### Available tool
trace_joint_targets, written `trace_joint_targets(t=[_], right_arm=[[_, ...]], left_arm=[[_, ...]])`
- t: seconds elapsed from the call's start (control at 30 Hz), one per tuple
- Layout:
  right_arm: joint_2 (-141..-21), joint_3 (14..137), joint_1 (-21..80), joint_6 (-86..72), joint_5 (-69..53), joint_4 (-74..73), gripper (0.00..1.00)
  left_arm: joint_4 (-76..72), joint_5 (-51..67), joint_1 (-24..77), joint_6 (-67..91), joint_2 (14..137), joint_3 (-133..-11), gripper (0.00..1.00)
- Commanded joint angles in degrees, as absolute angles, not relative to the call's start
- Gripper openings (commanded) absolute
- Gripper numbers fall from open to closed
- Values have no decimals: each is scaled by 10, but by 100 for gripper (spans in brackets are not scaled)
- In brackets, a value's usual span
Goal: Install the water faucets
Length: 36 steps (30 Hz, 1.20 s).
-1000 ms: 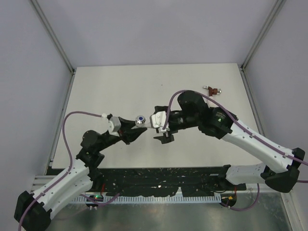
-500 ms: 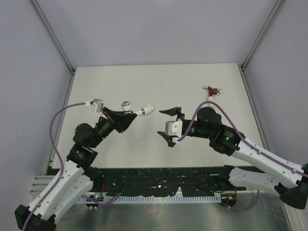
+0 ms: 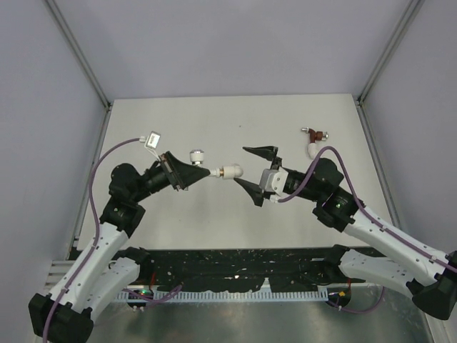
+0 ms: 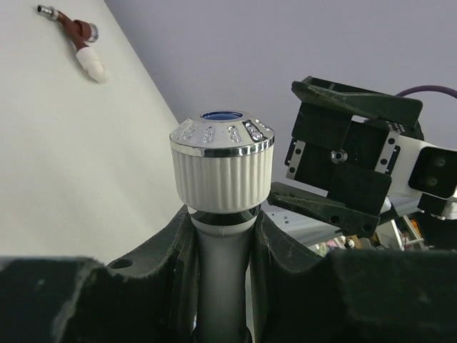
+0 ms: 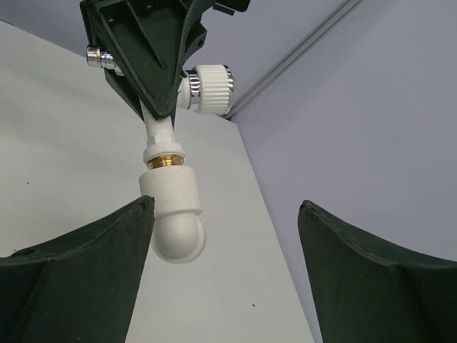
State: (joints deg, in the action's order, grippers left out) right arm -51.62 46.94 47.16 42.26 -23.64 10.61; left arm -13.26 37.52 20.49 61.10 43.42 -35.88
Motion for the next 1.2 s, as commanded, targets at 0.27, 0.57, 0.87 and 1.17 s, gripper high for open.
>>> trace_joint_targets(t=[0.27,0.57,0.87,1.17], right_arm=[[-552,525,468,403,-372,92,83],[-576,554,468,396,-410,69,70],[-593,579,465,346,-436,58,29],[-664,659,454,122,-526,35,8]], left_arm=[[-190,447,202,669,427,-420,0],[-192,462,202,677,425,-431,0],[-226,490,202,653,432,-439,0],[-358,535,204,460,396,-410,0]])
